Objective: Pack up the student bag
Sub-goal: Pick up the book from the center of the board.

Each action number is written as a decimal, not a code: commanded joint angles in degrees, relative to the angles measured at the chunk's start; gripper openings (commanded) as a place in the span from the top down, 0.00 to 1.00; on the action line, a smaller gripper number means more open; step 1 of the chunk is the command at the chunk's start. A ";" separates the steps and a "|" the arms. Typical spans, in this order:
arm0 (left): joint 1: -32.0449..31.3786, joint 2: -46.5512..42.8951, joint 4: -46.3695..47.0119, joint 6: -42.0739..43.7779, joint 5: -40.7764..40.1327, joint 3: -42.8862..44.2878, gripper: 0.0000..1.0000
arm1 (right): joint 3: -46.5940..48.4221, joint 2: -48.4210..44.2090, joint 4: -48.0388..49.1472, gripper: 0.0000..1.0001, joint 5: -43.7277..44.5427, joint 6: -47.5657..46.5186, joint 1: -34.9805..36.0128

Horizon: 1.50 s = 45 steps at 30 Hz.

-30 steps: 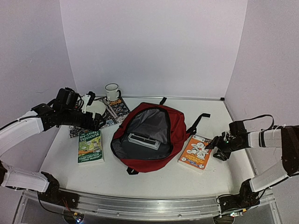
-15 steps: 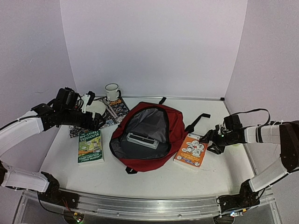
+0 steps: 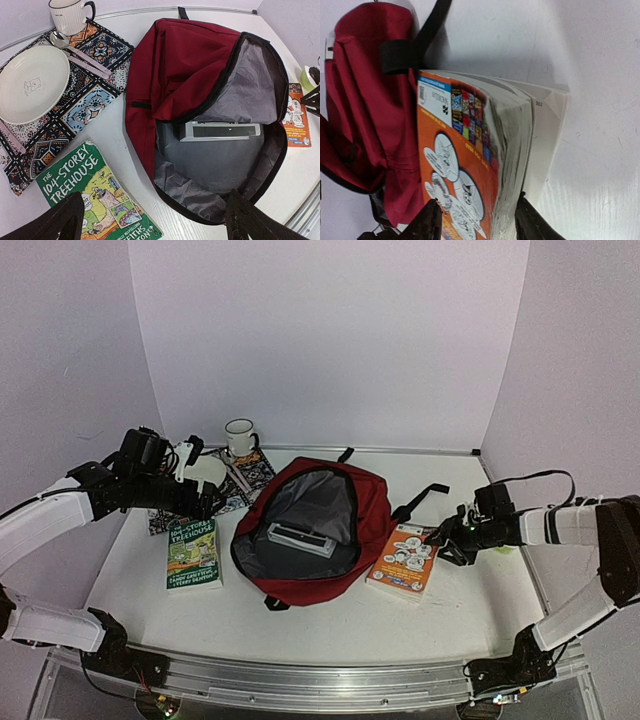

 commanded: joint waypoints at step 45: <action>-7.79 7.70 39.67 -35.75 23.69 -6.53 0.01 | 11.93 -20.72 21.12 1.00 -0.38 16.42 11.14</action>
